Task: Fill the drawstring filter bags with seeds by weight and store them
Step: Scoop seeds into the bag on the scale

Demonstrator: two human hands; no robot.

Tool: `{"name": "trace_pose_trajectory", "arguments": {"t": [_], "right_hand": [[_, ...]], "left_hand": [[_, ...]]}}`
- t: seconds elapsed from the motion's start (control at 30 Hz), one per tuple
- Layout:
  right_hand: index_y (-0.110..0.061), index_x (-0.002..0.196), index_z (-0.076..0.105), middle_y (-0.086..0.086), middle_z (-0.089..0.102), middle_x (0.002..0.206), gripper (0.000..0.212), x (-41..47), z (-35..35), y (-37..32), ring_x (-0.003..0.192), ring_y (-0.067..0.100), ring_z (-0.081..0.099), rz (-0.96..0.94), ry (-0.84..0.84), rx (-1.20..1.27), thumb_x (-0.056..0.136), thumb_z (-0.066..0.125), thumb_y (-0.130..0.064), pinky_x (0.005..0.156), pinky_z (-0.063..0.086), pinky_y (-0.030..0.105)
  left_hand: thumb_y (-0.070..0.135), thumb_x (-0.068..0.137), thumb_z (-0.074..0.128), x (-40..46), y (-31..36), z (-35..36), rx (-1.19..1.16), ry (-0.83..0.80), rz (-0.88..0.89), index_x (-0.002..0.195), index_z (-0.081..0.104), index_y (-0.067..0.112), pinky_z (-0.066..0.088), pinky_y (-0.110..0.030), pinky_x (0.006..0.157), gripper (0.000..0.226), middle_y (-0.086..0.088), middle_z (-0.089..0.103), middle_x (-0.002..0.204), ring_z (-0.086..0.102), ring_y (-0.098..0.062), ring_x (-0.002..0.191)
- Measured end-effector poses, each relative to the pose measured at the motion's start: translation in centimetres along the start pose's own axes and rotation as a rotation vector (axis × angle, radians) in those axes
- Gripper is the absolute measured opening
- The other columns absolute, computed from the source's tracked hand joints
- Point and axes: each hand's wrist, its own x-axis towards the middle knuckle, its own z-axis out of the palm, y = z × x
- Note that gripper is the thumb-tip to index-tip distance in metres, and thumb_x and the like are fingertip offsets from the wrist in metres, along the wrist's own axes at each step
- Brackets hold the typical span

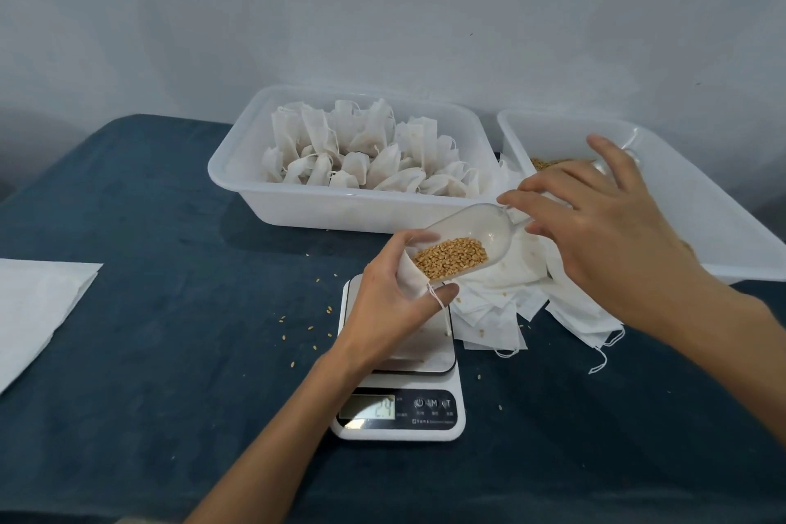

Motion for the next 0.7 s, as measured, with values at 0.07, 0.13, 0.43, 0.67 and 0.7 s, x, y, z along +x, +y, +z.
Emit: {"name": "trace_pose_trajectory", "arguments": {"t": [0.07,0.13,0.43,0.67,0.7], "right_hand": [[-0.014,0.123,0.065,0.005,0.065,0.111,0.061,0.1,-0.2,0.0,0.104,0.032,0.061,-0.004,-0.009,-0.01,0.07,0.077,0.013,0.116,0.025,0.063],[-0.014,0.123,0.066,0.005,0.065,0.11,0.063,0.2,-0.6,0.1,0.103,0.032,0.061,-0.007,-0.018,-0.021,0.068,0.077,0.015,0.116,0.025,0.063],[-0.011,0.119,0.069,0.007,0.066,0.107,0.063,0.6,-2.6,1.1,0.099,0.034,0.062,-0.042,-0.028,-0.086,0.063,0.078,0.017,0.115,0.024,0.066],[-0.01,0.119,0.069,0.009,0.067,0.106,0.056,1.0,-2.2,0.0,0.099,0.035,0.062,-0.062,-0.04,-0.077,0.068,0.077,0.012,0.115,0.023,0.067],[-0.01,0.12,0.069,0.009,0.066,0.106,0.055,1.1,-2.2,-0.1,0.099,0.035,0.062,-0.063,-0.039,-0.072,0.069,0.076,0.011,0.115,0.022,0.067]], "left_hand": [[0.02,0.082,0.081,0.0,-0.1,0.2,0.006,0.0,0.007,0.123,0.06,0.034,0.037,-0.002,0.093,0.048,0.031,0.062,0.123,0.053,0.008,0.123],[0.012,0.084,0.081,0.2,-0.2,0.4,0.007,0.008,0.01,0.122,0.06,0.033,0.038,-0.002,0.091,0.048,0.031,0.062,0.121,0.053,0.01,0.12],[0.012,0.082,0.083,1.0,0.5,2.1,-0.106,0.024,0.035,0.118,0.063,0.03,0.04,-0.004,0.089,0.045,0.03,0.064,0.115,0.057,0.005,0.117],[0.016,0.076,0.083,0.2,0.1,0.9,-0.099,0.043,0.02,0.119,0.062,0.035,0.041,-0.005,0.089,0.052,0.026,0.063,0.116,0.058,0.004,0.117],[0.017,0.076,0.083,0.1,0.1,0.8,-0.1,0.043,0.019,0.119,0.062,0.035,0.042,-0.005,0.089,0.052,0.027,0.063,0.116,0.058,0.003,0.117]]}}
